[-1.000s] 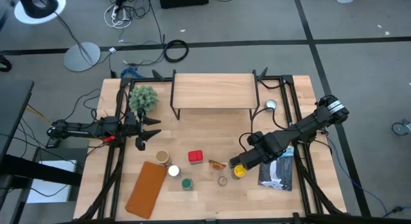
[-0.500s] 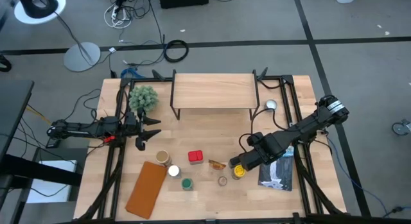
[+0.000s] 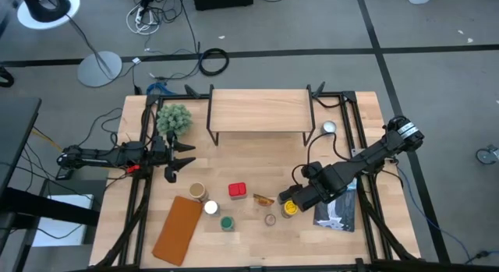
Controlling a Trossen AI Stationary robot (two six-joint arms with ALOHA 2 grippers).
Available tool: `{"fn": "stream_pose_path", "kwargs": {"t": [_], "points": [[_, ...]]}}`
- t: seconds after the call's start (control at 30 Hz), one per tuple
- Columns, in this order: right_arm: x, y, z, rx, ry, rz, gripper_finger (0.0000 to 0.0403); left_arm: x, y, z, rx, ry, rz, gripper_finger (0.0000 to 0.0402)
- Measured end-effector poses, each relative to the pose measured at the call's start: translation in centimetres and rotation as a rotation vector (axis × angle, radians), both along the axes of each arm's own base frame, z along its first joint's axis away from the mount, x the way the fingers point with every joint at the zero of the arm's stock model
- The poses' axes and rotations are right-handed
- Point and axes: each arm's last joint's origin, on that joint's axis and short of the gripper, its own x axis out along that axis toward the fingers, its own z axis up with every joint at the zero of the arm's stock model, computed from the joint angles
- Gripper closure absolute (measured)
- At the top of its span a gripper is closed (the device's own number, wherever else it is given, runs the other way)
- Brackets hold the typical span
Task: Shelf spices
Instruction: Put the right white seasoning bottle on the shelf
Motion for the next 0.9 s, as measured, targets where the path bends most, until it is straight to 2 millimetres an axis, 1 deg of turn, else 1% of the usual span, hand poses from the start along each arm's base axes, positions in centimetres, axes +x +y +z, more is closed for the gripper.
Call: {"fn": "stream_pose_path", "kwargs": {"t": [0.07, 0.2, 0.43, 0.67, 0.9], "points": [[0.0, 0.0, -0.1, 0.0, 0.002, -0.006, 0.0016, 0.0, 0.0, 0.0, 0.0, 0.0, 0.0, 0.0193], [-0.3, -0.1, -0.1, -0.01, 0.031, -0.082, 0.0014, 0.0, 0.0, 0.0, 0.0, 0.0, 0.0, 0.0193], [-0.4, -0.1, -0.3, -0.015, 0.039, -0.085, 0.0025, 0.0, 0.0, 0.0, 0.0, 0.0, -0.001, 0.0193], [-0.8, -0.2, -2.8, 0.018, 0.08, -0.076, 0.003, 0.0, 0.0, 0.0, 0.0, 0.0, 0.0, 0.0193], [-0.4, -0.6, -5.0, 0.05, 0.029, -0.074, 0.003, 0.0, 0.0, 0.0, 0.0, 0.0, 0.0, 0.0193]]}}
